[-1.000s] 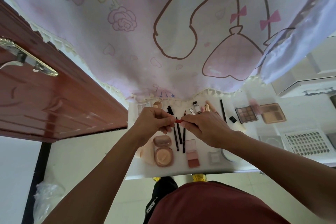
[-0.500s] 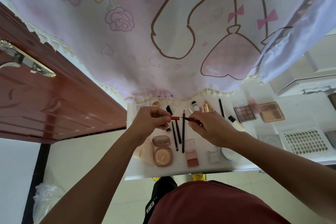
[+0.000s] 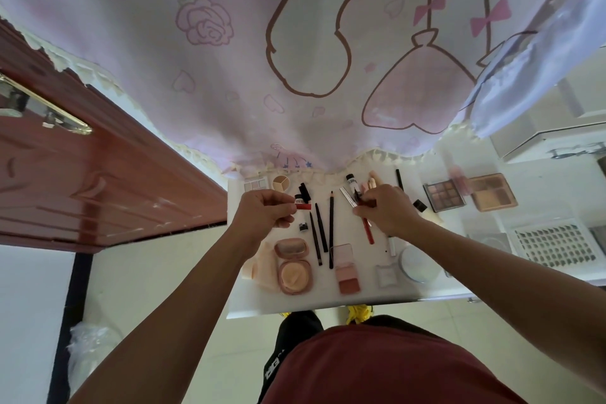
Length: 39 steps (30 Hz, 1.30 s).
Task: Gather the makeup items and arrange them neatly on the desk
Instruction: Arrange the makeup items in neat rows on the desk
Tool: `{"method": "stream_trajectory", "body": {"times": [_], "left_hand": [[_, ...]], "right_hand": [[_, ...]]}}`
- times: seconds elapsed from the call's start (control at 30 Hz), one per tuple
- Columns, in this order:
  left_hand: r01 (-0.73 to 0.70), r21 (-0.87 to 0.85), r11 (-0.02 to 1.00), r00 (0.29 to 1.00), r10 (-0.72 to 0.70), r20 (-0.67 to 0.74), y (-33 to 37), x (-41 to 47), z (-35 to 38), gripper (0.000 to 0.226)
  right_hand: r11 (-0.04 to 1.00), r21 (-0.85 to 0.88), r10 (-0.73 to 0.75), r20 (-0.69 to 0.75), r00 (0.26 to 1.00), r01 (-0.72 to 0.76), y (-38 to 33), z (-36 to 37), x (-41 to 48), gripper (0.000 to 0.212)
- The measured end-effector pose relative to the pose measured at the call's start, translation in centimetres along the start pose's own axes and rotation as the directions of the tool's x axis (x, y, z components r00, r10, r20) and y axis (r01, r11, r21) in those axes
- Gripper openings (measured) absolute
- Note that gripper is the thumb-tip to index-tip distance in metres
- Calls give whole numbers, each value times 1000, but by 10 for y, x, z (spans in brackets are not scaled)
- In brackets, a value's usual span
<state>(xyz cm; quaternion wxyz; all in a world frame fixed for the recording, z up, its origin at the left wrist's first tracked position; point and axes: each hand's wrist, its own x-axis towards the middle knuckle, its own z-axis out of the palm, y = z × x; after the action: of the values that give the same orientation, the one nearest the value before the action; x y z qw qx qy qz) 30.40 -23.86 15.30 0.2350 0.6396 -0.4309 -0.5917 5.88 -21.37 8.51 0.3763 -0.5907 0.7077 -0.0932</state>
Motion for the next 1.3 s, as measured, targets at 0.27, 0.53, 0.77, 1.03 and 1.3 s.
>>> {"method": "stream_trajectory", "body": {"times": [0.27,0.53,0.77,1.03,1.3], "left_hand": [[69,-25,997,996,-70,-54,-21,-5,-24,10],[116,-52,992,988,-121,-93,-38,-12,-45,10],[115,-44,992,990,-119,-81,-39,0,-53,11],[80,75,994,997,-79,-10,-25,37,-39,11],[24,301,953,999,-37,40,-22,111,19,10]], "right_hand": [[976,-155,166,79,983,-152,-11,44,50,30],[952,-261,167,9,986,-159,-27,61,68,16],[953,-224,223,65,973,-204,-32,70,73,39],[959,-148,256,82,963,-243,-27,63,66,39],[953,23,304,-32,952,-303,6,24,31,34]]}}
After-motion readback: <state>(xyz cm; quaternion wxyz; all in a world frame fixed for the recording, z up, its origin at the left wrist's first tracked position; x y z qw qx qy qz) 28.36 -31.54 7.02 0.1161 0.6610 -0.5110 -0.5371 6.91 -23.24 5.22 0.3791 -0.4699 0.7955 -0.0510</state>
